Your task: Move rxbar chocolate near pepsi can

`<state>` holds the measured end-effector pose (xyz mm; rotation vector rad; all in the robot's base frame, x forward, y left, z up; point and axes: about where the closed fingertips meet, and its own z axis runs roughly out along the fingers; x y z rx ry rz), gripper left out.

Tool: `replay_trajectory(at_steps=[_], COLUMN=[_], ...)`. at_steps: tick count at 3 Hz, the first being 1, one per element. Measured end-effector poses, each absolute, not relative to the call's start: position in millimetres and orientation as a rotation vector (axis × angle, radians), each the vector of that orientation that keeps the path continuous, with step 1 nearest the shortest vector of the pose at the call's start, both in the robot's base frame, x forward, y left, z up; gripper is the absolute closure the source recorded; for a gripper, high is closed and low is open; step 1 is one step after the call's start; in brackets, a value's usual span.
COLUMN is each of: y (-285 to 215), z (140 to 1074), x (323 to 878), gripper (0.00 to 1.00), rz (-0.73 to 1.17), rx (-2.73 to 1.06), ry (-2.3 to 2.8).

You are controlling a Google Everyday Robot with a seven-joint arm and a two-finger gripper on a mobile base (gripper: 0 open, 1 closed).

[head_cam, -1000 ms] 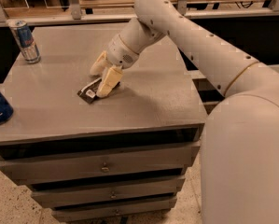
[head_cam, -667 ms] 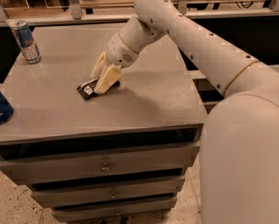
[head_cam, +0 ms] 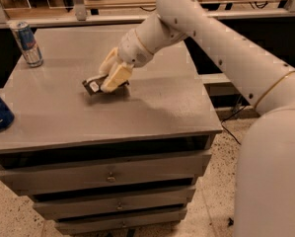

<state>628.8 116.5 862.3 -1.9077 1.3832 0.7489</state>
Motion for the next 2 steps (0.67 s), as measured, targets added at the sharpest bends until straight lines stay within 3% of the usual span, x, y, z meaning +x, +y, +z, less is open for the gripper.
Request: replay_trajectory(at_steps=[2], y=[121], z=[924], x=[639], gripper=[1.0], rz=[0.692], rx=[-1.798], ry=[1.287])
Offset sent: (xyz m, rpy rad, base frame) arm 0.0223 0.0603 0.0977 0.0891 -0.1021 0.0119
